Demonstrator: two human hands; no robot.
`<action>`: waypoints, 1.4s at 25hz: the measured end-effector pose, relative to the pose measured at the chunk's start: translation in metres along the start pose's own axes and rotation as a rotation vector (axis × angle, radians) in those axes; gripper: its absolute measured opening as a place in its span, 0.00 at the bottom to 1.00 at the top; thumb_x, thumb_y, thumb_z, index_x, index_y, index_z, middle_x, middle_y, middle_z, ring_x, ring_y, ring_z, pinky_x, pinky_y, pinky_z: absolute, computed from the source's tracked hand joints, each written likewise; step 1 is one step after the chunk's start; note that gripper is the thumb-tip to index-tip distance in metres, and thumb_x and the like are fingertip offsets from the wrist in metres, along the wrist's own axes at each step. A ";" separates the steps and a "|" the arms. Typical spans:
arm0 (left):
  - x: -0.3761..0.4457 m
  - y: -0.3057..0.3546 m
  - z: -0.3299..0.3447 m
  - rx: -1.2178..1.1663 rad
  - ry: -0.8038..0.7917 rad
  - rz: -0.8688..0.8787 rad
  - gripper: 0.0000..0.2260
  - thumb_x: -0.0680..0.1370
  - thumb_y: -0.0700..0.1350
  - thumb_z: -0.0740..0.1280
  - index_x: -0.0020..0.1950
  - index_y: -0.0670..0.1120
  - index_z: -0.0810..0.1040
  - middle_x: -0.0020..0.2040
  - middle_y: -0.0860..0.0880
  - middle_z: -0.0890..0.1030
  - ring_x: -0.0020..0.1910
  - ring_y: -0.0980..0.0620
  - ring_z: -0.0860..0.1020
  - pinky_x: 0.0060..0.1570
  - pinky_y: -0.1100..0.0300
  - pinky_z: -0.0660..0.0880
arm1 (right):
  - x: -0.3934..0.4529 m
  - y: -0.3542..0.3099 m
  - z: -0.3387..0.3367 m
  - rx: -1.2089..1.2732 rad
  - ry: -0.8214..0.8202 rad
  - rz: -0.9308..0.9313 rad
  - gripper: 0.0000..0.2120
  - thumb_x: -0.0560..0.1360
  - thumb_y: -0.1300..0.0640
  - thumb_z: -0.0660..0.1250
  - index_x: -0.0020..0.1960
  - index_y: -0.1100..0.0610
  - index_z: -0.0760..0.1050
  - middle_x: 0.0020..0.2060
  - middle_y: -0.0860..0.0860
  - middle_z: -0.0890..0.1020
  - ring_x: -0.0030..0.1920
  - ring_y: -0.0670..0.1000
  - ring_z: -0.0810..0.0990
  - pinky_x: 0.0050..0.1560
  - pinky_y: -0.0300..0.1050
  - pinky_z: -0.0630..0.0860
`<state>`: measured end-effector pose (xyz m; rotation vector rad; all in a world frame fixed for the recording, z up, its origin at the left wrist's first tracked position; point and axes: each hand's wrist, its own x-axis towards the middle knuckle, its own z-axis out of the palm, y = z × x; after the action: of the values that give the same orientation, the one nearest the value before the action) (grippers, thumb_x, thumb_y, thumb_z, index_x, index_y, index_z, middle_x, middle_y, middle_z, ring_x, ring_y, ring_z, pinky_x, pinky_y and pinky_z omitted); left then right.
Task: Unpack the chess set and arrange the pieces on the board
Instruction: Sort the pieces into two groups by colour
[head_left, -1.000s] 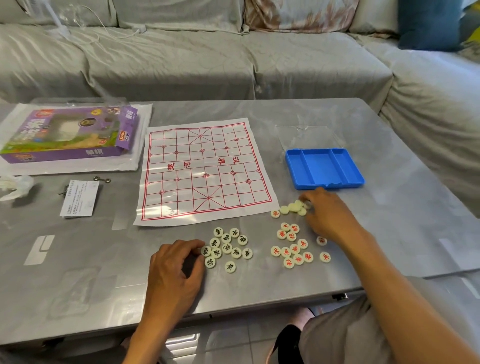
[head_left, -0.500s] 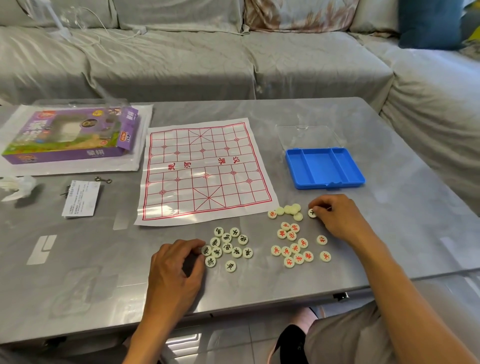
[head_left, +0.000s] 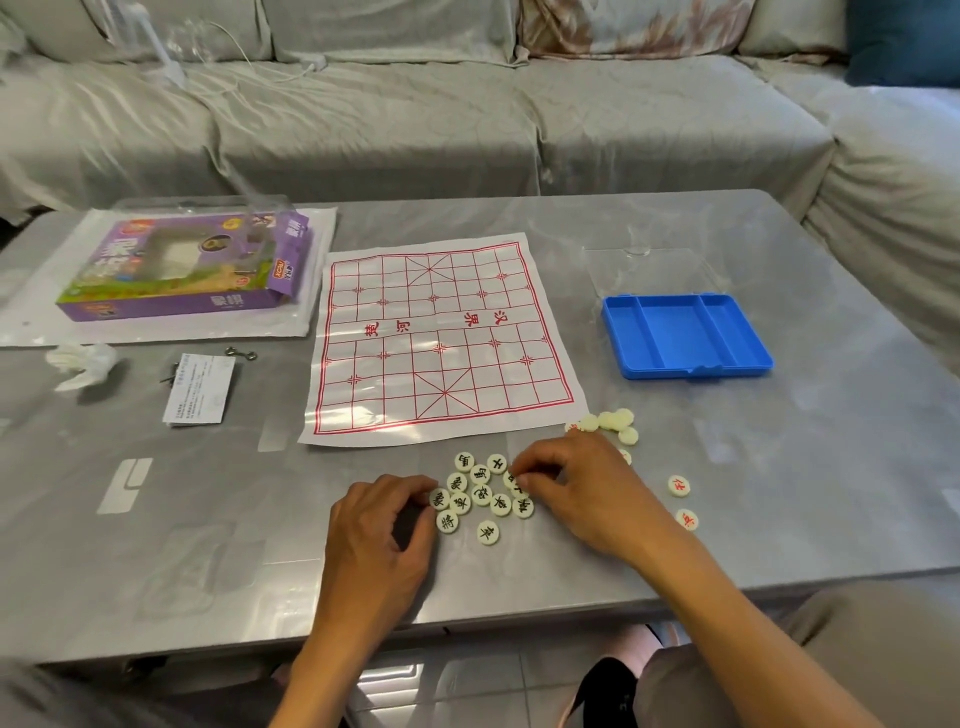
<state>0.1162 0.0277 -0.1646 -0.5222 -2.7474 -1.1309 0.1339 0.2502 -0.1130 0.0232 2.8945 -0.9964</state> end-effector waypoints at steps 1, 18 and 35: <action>-0.001 0.000 0.000 -0.002 0.003 0.000 0.16 0.74 0.58 0.60 0.53 0.53 0.80 0.47 0.59 0.80 0.47 0.57 0.75 0.51 0.58 0.71 | 0.002 0.001 0.004 -0.087 0.013 -0.032 0.08 0.77 0.52 0.66 0.53 0.48 0.81 0.47 0.42 0.82 0.48 0.41 0.73 0.48 0.33 0.69; 0.000 0.000 0.000 -0.006 -0.009 -0.017 0.13 0.74 0.56 0.62 0.54 0.53 0.80 0.47 0.60 0.79 0.47 0.58 0.74 0.51 0.57 0.71 | 0.006 0.059 -0.039 -0.327 0.286 0.511 0.09 0.79 0.47 0.62 0.49 0.52 0.76 0.43 0.49 0.79 0.42 0.47 0.74 0.44 0.40 0.70; 0.000 -0.002 0.001 -0.004 0.004 0.004 0.15 0.74 0.57 0.60 0.53 0.53 0.80 0.46 0.59 0.80 0.46 0.57 0.74 0.51 0.55 0.71 | -0.003 0.066 -0.053 -0.186 0.106 0.433 0.13 0.72 0.53 0.72 0.54 0.47 0.73 0.52 0.46 0.75 0.49 0.46 0.74 0.49 0.38 0.71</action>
<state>0.1157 0.0270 -0.1660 -0.5255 -2.7395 -1.1356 0.1355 0.3345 -0.1118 0.6753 2.8690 -0.6660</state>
